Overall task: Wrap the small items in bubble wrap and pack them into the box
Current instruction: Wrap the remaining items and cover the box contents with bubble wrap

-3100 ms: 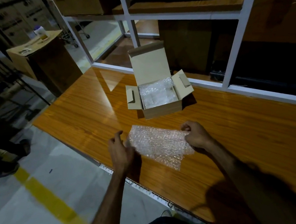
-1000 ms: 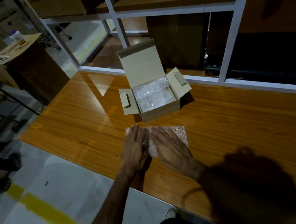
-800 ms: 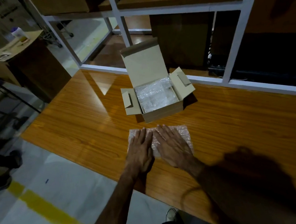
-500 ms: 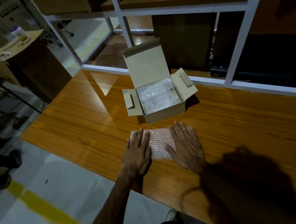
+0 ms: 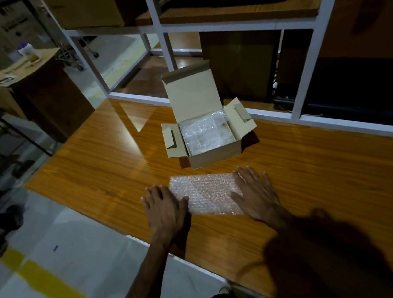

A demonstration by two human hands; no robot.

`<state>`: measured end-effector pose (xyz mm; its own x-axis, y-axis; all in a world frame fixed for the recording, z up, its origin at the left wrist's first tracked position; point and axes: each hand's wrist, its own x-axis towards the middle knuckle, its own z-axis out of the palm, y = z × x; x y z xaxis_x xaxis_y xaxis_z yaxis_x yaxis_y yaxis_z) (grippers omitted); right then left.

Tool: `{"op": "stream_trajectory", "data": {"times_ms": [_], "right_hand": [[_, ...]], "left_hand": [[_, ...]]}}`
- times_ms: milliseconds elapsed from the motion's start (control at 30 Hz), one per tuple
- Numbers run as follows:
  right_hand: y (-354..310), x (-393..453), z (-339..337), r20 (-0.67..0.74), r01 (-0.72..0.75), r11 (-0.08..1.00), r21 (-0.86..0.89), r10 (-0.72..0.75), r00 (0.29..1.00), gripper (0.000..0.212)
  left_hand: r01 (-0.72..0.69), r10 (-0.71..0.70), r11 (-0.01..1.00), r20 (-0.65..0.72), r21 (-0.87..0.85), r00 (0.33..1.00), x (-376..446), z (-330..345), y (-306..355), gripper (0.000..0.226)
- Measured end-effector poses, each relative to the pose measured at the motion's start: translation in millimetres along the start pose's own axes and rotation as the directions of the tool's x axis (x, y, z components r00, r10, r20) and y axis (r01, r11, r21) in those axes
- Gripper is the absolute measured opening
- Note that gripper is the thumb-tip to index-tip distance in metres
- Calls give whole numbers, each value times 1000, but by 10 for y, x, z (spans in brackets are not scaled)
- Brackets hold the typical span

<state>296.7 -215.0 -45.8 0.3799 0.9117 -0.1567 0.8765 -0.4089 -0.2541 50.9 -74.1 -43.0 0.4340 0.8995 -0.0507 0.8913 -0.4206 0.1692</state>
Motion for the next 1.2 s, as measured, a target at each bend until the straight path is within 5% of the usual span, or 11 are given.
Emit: {"op": "stream_trajectory", "data": {"times_ms": [133,200,300,500,600,700,900,1067,1200], "right_hand": [[84,115,-173,-99,40,994,99,-30,995,43],[129,191,-272,-37,27,981,191,-20,999,39],[194,254,-412,59,-45,928,371,24,998,28],[265,237,-419,157,-59,914,402,-5,988,14],[269,205,-417,167,-45,903,427,-29,986,10],[266,166,-457,167,-70,877,475,-12,986,8],[409,166,-550,231,-153,782,604,11,973,14],[445,141,-602,252,-192,748,635,35,967,14],[263,55,-564,-22,-119,900,419,141,990,18]], "left_hand": [[80,-85,990,-38,-114,996,-69,-3,134,55],[133,-146,964,-40,-230,988,-61,-99,241,28],[202,-219,934,-26,-294,975,-2,-203,324,24],[-193,-1,708,-275,-679,961,-105,-320,393,31],[-384,172,712,-383,-588,907,-213,-389,567,48],[-427,285,787,-352,-445,892,-429,-289,855,58],[-507,445,777,-244,-373,862,-822,15,1139,32],[-644,601,697,-233,-315,765,-954,100,1119,24],[-586,584,695,-147,-416,798,-992,22,1122,36]]}}
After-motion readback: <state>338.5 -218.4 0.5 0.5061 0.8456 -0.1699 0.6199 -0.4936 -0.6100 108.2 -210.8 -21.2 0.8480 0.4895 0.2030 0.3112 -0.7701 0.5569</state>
